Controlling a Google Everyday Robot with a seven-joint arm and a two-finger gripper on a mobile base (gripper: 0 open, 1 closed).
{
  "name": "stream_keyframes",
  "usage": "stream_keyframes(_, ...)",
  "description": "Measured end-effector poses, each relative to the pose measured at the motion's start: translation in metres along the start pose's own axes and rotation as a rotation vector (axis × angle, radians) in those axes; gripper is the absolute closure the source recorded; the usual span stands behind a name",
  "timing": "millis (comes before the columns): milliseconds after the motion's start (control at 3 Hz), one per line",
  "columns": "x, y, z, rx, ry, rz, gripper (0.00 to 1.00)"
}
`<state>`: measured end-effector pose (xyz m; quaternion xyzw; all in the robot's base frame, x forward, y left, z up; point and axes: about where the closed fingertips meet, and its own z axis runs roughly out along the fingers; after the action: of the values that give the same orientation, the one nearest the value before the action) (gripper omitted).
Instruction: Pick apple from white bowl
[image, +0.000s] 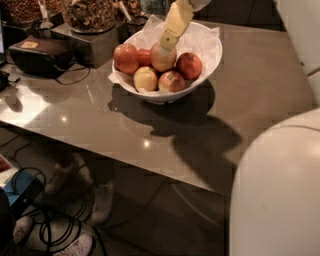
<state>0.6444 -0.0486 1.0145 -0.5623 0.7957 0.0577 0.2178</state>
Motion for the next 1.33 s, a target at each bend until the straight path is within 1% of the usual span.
stream_keyframes(333,-0.006,-0.007,0.015,-0.020,0.005,0.024,0.19)
stream_keyframes(1333,-0.011,-0.026,0.060,-0.060,0.036,0.071,0.14)
